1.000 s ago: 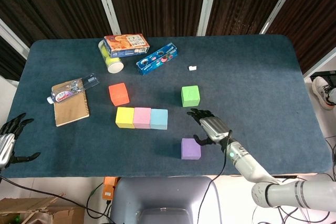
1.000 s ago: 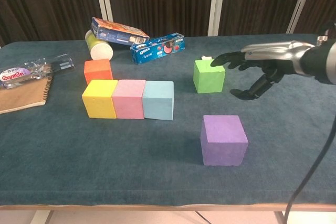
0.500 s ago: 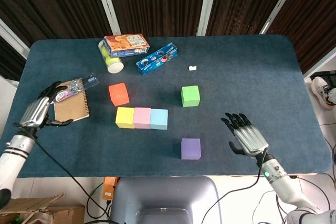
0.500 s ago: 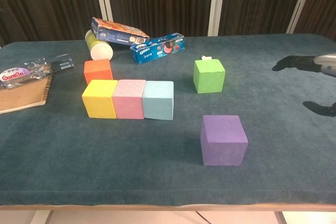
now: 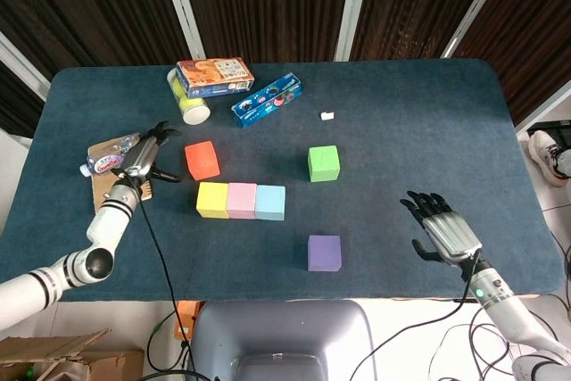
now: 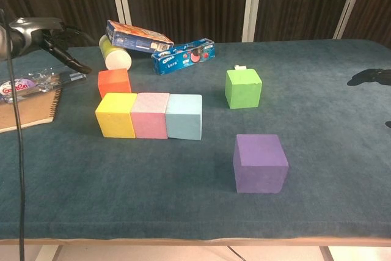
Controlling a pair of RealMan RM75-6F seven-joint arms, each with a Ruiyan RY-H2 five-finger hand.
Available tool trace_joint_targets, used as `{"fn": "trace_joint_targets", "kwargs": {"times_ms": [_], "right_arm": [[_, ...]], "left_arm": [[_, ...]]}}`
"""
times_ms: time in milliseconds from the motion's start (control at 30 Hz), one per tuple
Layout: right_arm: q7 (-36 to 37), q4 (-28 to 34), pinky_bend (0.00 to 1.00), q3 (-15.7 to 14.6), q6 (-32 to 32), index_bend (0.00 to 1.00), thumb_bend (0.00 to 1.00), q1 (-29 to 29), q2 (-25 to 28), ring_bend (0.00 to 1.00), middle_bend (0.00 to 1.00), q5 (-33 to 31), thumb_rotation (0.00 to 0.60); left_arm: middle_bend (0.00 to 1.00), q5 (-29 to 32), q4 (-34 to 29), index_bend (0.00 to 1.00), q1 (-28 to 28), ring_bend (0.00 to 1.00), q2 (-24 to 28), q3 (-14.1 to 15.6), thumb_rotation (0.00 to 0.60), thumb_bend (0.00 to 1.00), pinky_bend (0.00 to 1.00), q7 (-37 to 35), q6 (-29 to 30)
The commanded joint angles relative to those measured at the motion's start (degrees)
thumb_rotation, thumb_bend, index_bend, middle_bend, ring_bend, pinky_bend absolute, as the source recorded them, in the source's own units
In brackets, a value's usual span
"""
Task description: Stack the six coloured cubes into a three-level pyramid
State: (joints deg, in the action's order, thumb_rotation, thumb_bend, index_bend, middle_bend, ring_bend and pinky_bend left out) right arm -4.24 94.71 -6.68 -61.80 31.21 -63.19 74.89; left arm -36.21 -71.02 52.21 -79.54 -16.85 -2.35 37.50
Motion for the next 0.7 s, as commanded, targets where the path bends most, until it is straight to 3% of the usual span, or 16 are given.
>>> {"fn": "trace_joint_targets", "kwargs": {"times_ms": [33,300,700], "right_arm": [[2.1,-1.1,0.0,0.5,1.1,0.05,0.42,-0.5,0.7,0.0,0.0,1.5,0.559],[6.7,-3.2,0.0,1.0,3.1,0.05,0.42,-1.0,1.7,0.0,0.0,2.8,0.559],[11.3,-5.5,0.0,2.3,4.5,0.04,0.42,-2.0,2.6,0.0,0.0,5.4,0.558]], "left_arm": [[0.01,3.6,8.1,0.26,3.6,0.0,-5.7,-0.1,0.6,0.08,0.08,2.1,-2.5],[0.01,4.1,18.6,0.26,6.1,0.0,-11.6,0.4,0.569,0.08,0.08,3.2,-6.1],[0.01,1.7,32.0,0.28,8.5,0.0,-18.8,-1.4,0.512,0.1,0.08,0.6,-14.0]]}}
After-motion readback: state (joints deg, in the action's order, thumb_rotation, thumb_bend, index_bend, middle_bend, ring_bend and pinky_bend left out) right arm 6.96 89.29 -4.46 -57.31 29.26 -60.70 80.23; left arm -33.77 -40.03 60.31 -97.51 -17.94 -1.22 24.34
